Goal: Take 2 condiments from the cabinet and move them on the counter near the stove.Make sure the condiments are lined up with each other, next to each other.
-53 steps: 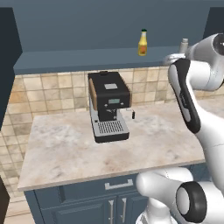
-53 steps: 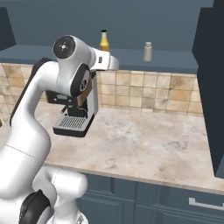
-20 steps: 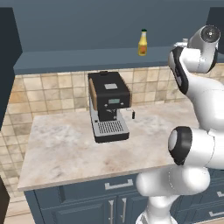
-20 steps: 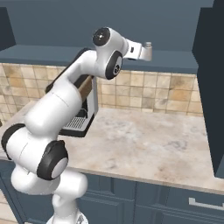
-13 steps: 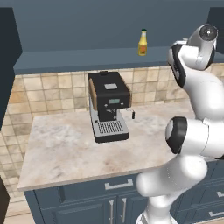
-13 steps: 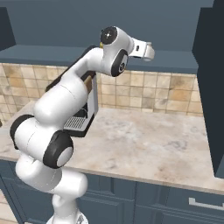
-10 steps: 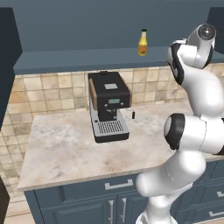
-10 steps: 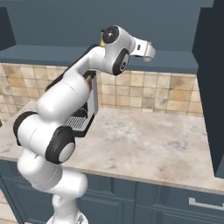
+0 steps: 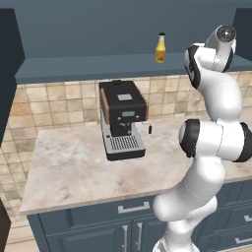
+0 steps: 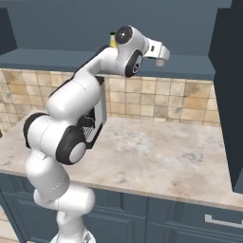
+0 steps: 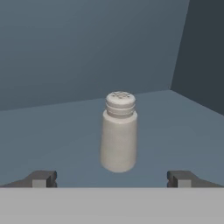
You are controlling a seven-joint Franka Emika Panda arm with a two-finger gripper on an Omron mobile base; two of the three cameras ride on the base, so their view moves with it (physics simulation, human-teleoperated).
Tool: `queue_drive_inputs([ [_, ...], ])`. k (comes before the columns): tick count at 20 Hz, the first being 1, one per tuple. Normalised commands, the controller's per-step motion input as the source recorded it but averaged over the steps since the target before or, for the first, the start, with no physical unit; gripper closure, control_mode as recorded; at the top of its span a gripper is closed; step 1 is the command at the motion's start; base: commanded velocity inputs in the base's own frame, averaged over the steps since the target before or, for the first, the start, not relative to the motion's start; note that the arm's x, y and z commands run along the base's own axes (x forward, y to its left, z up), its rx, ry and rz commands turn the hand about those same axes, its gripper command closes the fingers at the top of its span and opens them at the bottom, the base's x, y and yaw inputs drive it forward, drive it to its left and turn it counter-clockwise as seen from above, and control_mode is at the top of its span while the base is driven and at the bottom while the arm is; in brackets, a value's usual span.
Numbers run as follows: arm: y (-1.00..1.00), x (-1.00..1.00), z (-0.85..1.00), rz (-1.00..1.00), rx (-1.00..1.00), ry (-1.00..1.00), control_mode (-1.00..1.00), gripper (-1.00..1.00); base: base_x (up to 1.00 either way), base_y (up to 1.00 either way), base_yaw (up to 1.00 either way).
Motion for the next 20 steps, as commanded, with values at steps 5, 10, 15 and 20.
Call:
queue_drive_inputs([
  [5,-0.1,0.25,0.0,0.0,0.0,0.01,-1.0,-1.0,0.0,0.0,0.0],
  [10,-0.09,0.23,-0.07,0.0,0.0,0.01,-1.0,-1.0,0.0,0.0,0.0],
  [15,-0.1,0.12,-0.09,0.0,0.0,0.0,-1.0,-1.0,0.0,0.0,0.0],
  [20,-0.13,0.06,-0.05,0.0,0.0,0.0,-1.0,-1.0,0.0,0.0,0.0],
])
